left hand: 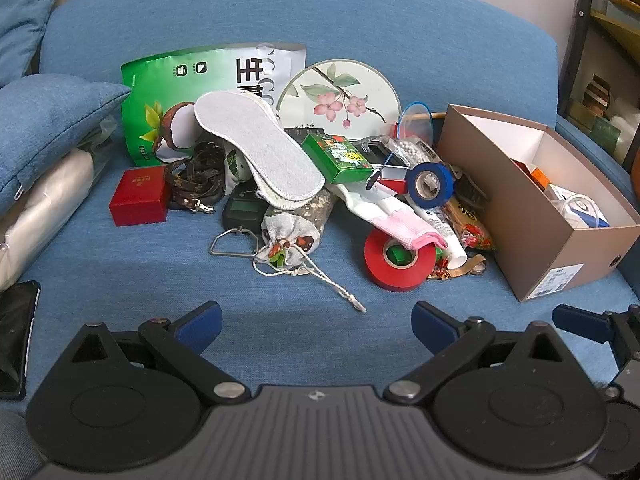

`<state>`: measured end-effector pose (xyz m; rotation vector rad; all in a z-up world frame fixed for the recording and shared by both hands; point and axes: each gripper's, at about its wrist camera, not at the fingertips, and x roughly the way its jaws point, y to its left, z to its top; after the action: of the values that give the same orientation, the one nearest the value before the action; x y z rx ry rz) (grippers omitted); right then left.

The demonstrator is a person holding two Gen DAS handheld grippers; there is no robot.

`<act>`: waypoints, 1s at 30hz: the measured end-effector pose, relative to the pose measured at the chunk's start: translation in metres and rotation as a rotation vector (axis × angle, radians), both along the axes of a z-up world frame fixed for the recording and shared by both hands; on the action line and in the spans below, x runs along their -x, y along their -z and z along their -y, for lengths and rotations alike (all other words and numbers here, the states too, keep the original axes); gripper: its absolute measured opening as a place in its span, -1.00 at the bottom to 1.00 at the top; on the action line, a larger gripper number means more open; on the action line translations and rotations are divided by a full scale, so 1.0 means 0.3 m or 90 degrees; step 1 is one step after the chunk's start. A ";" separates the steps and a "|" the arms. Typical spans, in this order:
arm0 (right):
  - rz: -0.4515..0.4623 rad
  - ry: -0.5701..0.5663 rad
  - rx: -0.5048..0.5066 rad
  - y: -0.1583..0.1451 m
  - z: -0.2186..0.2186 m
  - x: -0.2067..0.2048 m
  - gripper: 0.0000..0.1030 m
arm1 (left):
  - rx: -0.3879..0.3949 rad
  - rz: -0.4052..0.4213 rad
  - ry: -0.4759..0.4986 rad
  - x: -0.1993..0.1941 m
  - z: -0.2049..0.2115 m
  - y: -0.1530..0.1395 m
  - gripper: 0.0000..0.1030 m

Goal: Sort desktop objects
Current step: 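Move the left tool toward the red tape roll on the sofa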

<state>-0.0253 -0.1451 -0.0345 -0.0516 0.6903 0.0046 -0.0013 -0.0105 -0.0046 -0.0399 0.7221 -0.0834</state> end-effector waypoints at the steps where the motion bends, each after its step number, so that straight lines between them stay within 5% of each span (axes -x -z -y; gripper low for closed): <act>1: 0.000 0.000 0.000 0.001 -0.002 0.000 0.97 | 0.000 0.000 0.000 0.000 0.000 0.000 1.00; 30: -0.020 -0.002 -0.011 0.055 0.024 -0.081 0.97 | -0.019 -0.032 0.017 -0.091 0.015 0.086 1.00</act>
<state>-0.0009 -0.1521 -0.0510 -0.0356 0.7221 0.0147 0.0260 -0.0149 -0.0305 -0.0040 0.7748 -0.0968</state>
